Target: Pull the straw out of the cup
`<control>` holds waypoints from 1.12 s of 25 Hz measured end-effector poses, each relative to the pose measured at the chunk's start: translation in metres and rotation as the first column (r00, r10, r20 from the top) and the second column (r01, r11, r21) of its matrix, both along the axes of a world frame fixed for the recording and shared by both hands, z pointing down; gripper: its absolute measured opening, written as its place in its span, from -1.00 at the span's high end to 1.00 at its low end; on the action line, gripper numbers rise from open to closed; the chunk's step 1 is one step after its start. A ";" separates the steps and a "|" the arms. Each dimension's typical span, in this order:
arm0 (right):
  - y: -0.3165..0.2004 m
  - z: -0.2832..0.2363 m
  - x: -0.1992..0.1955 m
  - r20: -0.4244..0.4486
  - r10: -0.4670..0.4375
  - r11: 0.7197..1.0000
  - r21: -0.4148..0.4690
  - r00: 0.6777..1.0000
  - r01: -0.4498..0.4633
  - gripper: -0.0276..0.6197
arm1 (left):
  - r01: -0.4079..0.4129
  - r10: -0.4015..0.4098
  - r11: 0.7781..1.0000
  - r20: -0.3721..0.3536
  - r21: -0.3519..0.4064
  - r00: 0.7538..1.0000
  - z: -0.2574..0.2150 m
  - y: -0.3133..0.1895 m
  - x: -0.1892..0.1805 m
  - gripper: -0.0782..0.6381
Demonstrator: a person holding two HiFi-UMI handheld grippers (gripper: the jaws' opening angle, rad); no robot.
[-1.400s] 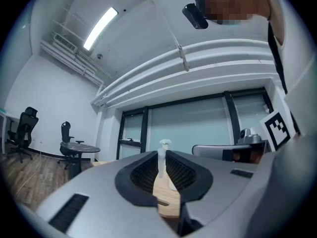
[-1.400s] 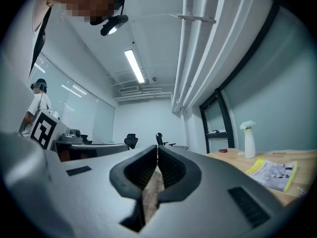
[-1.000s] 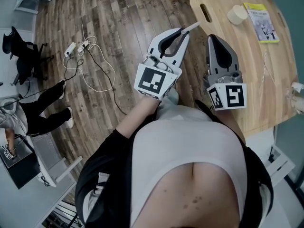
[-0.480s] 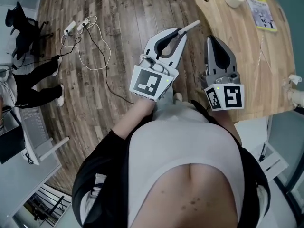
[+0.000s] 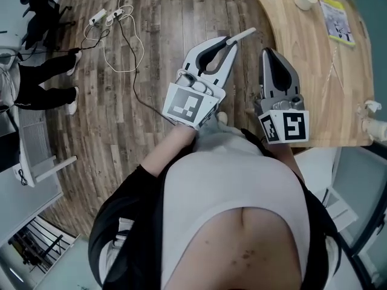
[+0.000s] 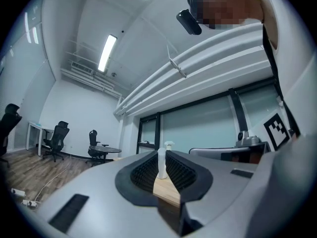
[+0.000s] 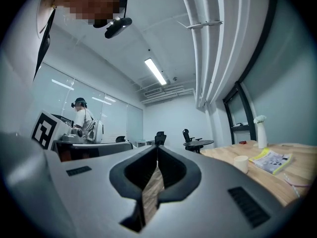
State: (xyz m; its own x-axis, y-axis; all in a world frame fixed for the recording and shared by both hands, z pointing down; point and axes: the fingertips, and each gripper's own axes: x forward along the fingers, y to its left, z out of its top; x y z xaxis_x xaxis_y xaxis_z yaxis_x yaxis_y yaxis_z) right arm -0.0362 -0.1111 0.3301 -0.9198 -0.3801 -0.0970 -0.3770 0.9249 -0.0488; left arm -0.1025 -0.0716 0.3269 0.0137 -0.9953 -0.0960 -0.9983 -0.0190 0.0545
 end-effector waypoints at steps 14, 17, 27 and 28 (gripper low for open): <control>0.021 0.026 0.005 -0.014 -0.065 0.993 -0.096 0.998 0.063 0.82 | 0.065 -0.067 0.997 -0.045 -0.041 0.997 0.022 0.034 0.003 0.64; 0.027 0.019 0.007 -0.010 -0.066 0.996 -0.064 0.998 0.065 0.82 | 0.065 -0.066 0.998 -0.030 -0.025 0.997 0.017 0.039 0.005 0.64; 0.043 -0.001 0.020 -0.059 -0.001 1.000 0.030 0.998 0.003 0.82 | 0.040 -0.040 0.999 0.021 0.003 0.999 0.001 0.054 0.020 0.64; 0.048 -0.001 0.020 -0.073 0.004 0.999 0.033 0.997 -0.002 0.82 | 0.042 -0.042 0.999 0.022 -0.001 0.999 0.001 0.060 0.020 0.64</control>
